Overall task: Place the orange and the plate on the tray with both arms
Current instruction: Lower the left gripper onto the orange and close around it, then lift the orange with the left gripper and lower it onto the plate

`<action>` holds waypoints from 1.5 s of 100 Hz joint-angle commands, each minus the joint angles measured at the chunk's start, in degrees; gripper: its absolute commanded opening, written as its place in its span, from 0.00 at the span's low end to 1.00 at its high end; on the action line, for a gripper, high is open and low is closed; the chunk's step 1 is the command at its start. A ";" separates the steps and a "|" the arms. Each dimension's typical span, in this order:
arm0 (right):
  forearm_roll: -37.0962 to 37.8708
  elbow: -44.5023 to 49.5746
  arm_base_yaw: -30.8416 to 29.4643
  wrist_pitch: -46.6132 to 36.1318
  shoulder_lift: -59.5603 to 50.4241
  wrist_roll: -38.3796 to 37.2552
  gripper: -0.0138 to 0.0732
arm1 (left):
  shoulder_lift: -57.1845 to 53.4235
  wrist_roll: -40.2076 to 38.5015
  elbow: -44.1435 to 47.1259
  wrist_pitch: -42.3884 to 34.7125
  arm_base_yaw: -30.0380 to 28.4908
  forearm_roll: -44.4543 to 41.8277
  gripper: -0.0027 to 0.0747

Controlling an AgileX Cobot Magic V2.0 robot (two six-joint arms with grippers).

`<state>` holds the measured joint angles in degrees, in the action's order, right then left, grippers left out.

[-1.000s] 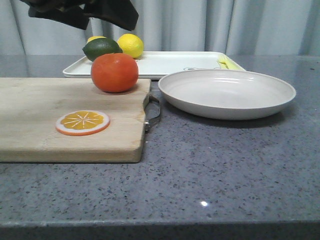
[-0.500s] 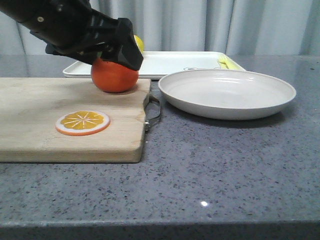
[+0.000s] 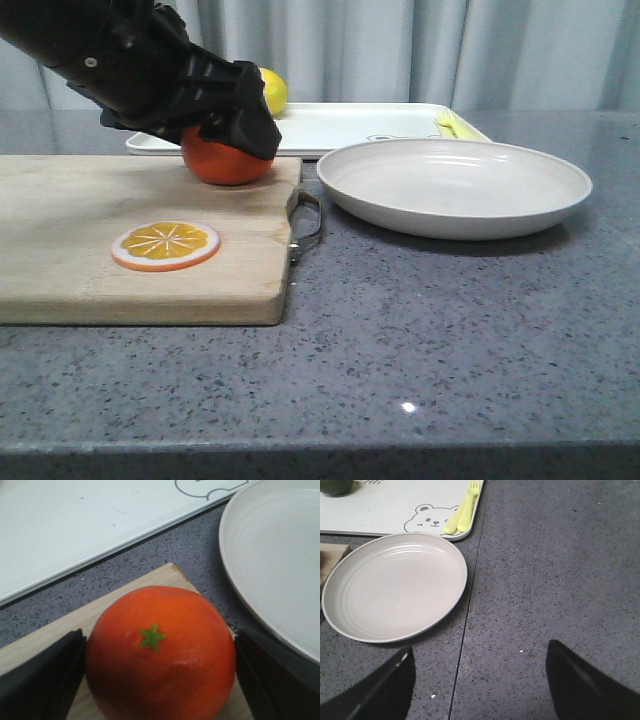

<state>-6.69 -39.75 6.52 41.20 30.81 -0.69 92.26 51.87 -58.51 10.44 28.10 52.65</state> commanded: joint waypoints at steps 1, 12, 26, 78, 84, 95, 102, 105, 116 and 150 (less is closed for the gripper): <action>-0.28 -1.84 -0.27 -3.94 0.62 0.29 0.79 | -2.03 0.03 -1.91 -2.18 -0.22 1.06 0.55; -0.28 -1.84 -0.27 -3.94 0.62 0.29 0.79 | -2.03 0.03 -1.91 -1.92 -0.22 1.06 0.40; -0.28 -1.84 -0.27 -3.94 0.62 0.29 0.79 | -2.52 0.03 -1.91 -0.43 -0.22 1.06 0.36; -0.28 -1.84 -0.27 -3.89 0.62 0.29 0.79 | -4.72 0.30 -10.95 5.18 6.65 1.06 0.36; -0.28 -1.84 -0.27 -3.89 0.62 0.29 0.79 | -3.73 0.75 -11.76 2.98 8.97 1.06 0.36; -0.28 -1.84 -0.27 -3.89 0.62 0.29 0.79 | -1.25 1.23 -13.36 -0.54 12.45 0.96 0.36; -0.28 -1.84 -0.27 -3.89 0.62 0.29 0.79 | 1.04 1.23 -14.99 -1.26 14.00 0.85 0.36; -0.28 -1.84 -0.27 -3.89 0.62 0.29 0.79 | 1.94 1.23 -15.98 -1.26 14.56 0.85 0.36; -0.28 -1.84 -0.27 -3.84 0.62 0.29 0.79 | 5.54 1.23 -19.07 -1.26 15.51 0.85 0.36; -0.28 -1.84 -0.27 -3.72 0.62 0.29 0.79 | 12.42 1.23 -22.71 1.07 15.88 0.85 0.36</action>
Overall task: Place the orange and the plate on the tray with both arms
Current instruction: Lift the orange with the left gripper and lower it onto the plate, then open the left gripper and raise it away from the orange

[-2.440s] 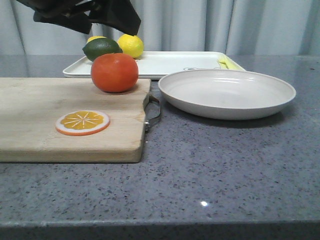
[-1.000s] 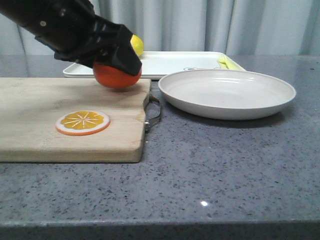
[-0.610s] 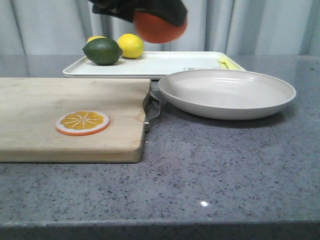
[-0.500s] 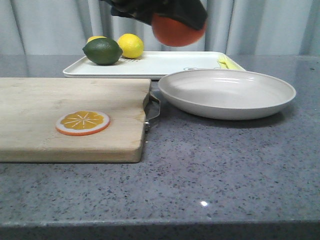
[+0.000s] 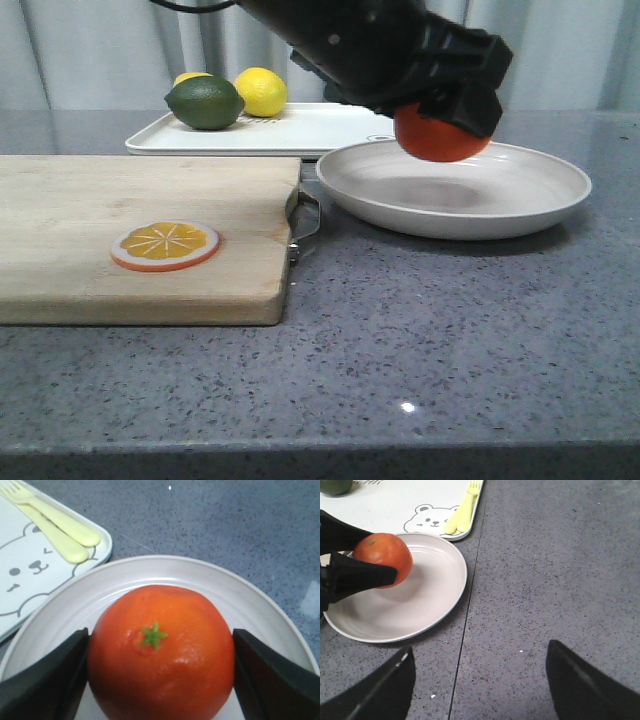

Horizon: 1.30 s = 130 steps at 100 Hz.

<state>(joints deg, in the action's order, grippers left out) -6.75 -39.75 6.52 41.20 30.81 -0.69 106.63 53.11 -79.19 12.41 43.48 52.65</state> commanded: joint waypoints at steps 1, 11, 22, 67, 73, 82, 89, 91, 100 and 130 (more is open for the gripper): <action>-0.22 -1.84 -0.27 -3.72 0.62 0.29 0.79 | -1.82 -0.01 -2.03 -0.65 0.50 0.85 0.36; -0.22 -1.84 -0.27 -3.72 0.62 0.29 0.79 | -0.74 -0.01 -2.03 0.10 0.50 1.01 0.36; -0.22 -1.84 -0.27 -3.67 0.62 0.29 0.79 | -0.15 -0.01 -2.03 0.54 0.50 1.01 0.36; -0.22 -1.84 -0.27 -3.65 0.62 0.29 0.79 | -0.02 -0.11 -2.03 -0.62 0.50 1.98 0.91; -0.22 -1.84 -0.27 -3.65 0.62 0.29 0.79 | -0.30 -0.11 -2.03 -0.98 0.50 1.98 0.90; -0.22 -1.84 -0.27 -3.32 0.62 0.29 0.79 | -1.59 -0.11 -2.03 -0.85 0.39 1.88 0.90; -0.22 -1.84 -0.27 -2.88 0.62 0.29 0.79 | -3.07 -0.11 -2.03 -0.85 0.39 0.93 0.90; -0.22 -1.84 -0.27 -2.76 0.62 0.29 0.79 | -3.82 -0.11 -2.03 -0.85 0.39 0.64 0.90; -0.22 -1.84 -0.27 -2.20 0.62 0.29 0.79 | -6.61 -0.11 -2.03 -0.85 0.39 0.51 0.90; -0.22 -1.84 -0.27 -2.91 0.62 0.29 0.79 | -16.16 0.00 5.04 -6.91 0.28 -1.14 0.89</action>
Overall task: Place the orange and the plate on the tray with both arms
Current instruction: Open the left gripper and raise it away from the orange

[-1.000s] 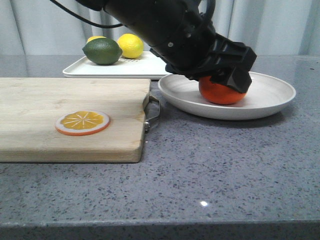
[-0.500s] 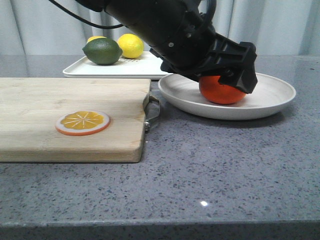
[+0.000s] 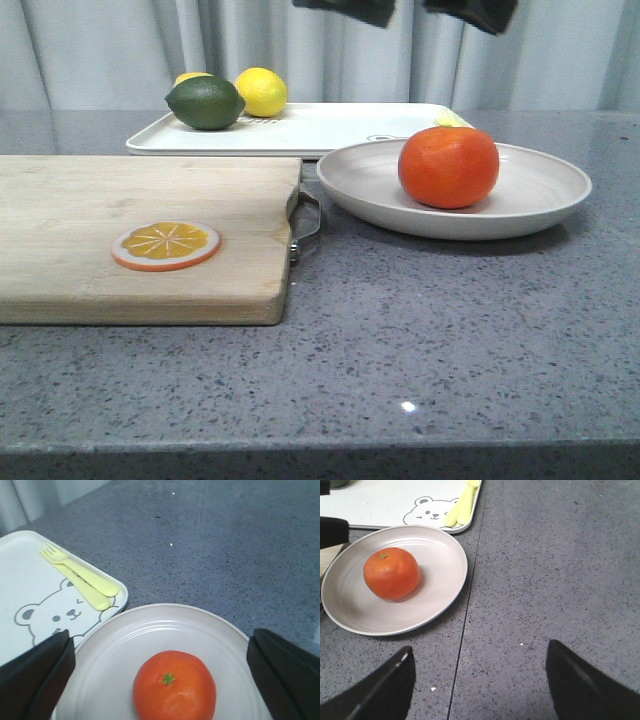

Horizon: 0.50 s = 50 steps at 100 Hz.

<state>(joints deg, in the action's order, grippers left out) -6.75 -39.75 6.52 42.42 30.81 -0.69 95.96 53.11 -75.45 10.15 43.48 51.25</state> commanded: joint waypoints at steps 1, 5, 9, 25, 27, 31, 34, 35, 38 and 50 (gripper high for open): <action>-0.22 -1.84 -0.27 -4.13 0.62 0.29 0.79 | -6.05 0.00 1.65 -4.84 0.28 0.25 0.89; -0.22 -1.84 -0.27 -4.17 0.62 0.29 0.79 | -7.87 0.00 3.84 -5.89 0.28 0.25 0.89; -0.22 -1.84 -0.27 -4.20 0.62 0.29 0.79 | -9.49 0.00 6.21 -6.91 0.17 0.25 0.89; -0.22 -1.84 -0.27 -4.20 0.62 0.29 0.79 | -17.95 0.00 15.45 -10.76 -1.27 0.25 0.89; -0.22 -1.84 -0.27 -4.20 0.62 0.29 0.79 | -19.21 0.00 16.71 -11.02 -1.41 0.25 0.89; -0.22 -1.84 -0.27 -4.20 0.62 0.29 0.79 | -21.79 0.00 19.17 -11.57 -2.23 0.25 0.89; -0.22 -1.84 -0.27 -4.20 0.62 0.29 0.79 | -23.57 0.00 20.74 -11.84 -2.77 0.25 0.89; -0.22 -1.84 -0.27 -4.20 0.62 0.29 0.79 | -24.01 0.00 21.51 -12.01 -3.06 0.25 0.89; -0.22 -1.84 -0.27 -4.20 0.62 0.29 0.79 | -26.22 0.00 23.07 -12.22 -3.70 0.25 0.89; -0.22 -1.84 -0.27 -4.20 0.62 0.29 0.79 | -33.68 0.00 29.21 -12.46 -6.85 0.25 0.89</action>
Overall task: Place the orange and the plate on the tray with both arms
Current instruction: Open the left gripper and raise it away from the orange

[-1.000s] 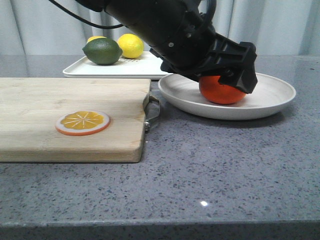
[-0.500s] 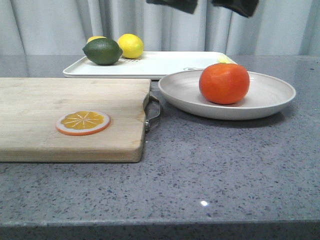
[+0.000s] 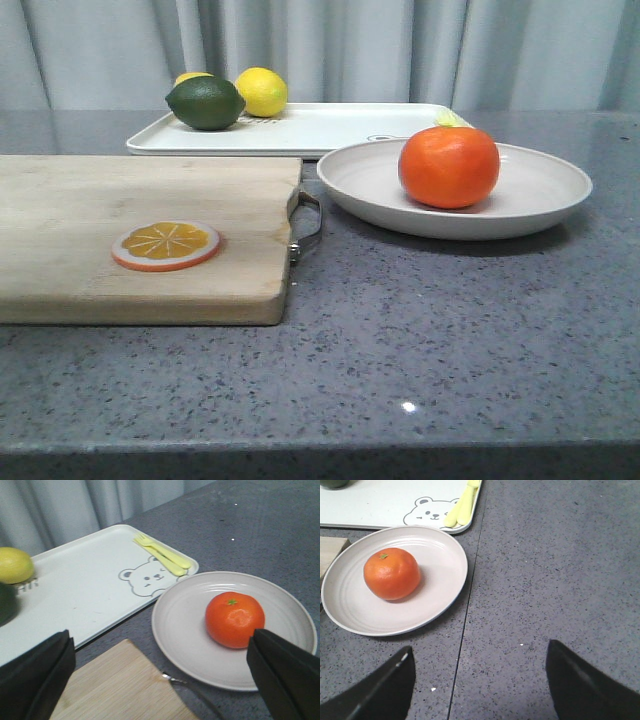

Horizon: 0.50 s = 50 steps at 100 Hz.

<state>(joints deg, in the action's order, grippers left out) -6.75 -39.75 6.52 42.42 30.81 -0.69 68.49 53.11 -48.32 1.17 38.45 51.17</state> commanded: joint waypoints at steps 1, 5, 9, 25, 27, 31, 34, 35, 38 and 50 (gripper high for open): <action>-0.22 -1.84 -0.27 -4.20 0.62 0.29 0.79 | -6.63 0.00 2.78 -3.47 -2.21 0.34 0.89; -0.22 -1.84 -0.27 -4.20 0.62 0.29 0.79 | -9.04 0.00 4.49 -3.47 -3.24 0.34 0.89; -0.22 -1.84 -0.27 -4.20 0.62 0.29 0.79 | -11.43 0.00 6.50 -3.47 -4.46 0.34 0.89; -0.22 -1.84 -0.27 -4.20 0.62 0.29 0.79 | -18.92 0.00 13.77 -3.47 -9.03 0.34 0.89; -0.22 -1.84 -0.27 -4.20 0.62 0.29 0.79 | -19.76 0.00 14.65 -3.47 -9.57 0.34 0.89; -0.22 -1.84 -0.27 -4.20 0.62 0.29 0.79 | -21.33 0.00 16.10 -3.47 -10.40 0.34 0.89; -0.22 -1.84 -0.27 -4.20 0.62 0.29 0.79 | -22.38 0.00 17.45 -3.47 -11.10 0.34 0.89; -0.22 -1.84 -0.27 -4.20 0.62 0.29 0.79 | -22.88 0.00 17.72 -3.47 -11.23 0.34 0.89; -0.22 -1.84 -0.27 -4.20 0.62 0.29 0.79 | -23.85 0.00 18.73 -3.47 -11.67 0.34 0.89; -0.22 -1.84 -0.27 -4.20 0.62 0.29 0.79 | -27.11 0.00 22.32 -3.47 -12.27 0.34 0.89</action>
<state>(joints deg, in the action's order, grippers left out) -6.75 -39.75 6.52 42.42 30.81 -0.69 43.65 53.11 -26.27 0.44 26.53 51.17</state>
